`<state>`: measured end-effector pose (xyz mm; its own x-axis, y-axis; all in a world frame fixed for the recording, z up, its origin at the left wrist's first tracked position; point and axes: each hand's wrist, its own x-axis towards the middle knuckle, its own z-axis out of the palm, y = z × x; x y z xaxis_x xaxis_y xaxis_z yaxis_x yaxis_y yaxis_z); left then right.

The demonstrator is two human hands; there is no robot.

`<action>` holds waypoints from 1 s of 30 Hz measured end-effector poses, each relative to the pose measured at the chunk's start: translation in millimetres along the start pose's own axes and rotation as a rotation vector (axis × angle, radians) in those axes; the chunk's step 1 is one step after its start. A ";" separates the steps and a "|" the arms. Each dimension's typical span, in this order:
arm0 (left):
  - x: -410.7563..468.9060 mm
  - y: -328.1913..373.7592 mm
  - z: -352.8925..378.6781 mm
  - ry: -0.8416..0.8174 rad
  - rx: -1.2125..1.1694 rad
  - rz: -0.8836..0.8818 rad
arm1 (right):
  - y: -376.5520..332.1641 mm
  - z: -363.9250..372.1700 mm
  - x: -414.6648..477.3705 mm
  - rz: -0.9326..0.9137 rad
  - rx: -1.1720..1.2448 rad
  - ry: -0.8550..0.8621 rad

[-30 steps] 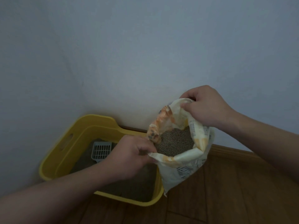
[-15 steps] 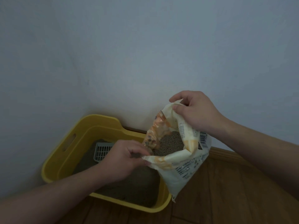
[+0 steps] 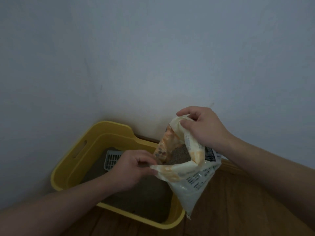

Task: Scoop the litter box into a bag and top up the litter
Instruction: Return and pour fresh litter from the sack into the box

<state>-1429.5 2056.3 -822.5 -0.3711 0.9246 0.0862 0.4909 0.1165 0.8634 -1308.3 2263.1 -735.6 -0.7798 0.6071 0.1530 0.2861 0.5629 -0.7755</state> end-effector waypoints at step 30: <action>-11.0 -45.7 0.7 -0.026 -0.155 -0.237 | 10.4 56.7 20.4 -0.021 0.102 -0.127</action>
<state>-1447.3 2041.0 -863.2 -0.4401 0.8873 -0.1378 0.2661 0.2755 0.9238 -1352.8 2249.5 -775.3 -0.8506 0.5169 0.0961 0.2163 0.5106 -0.8322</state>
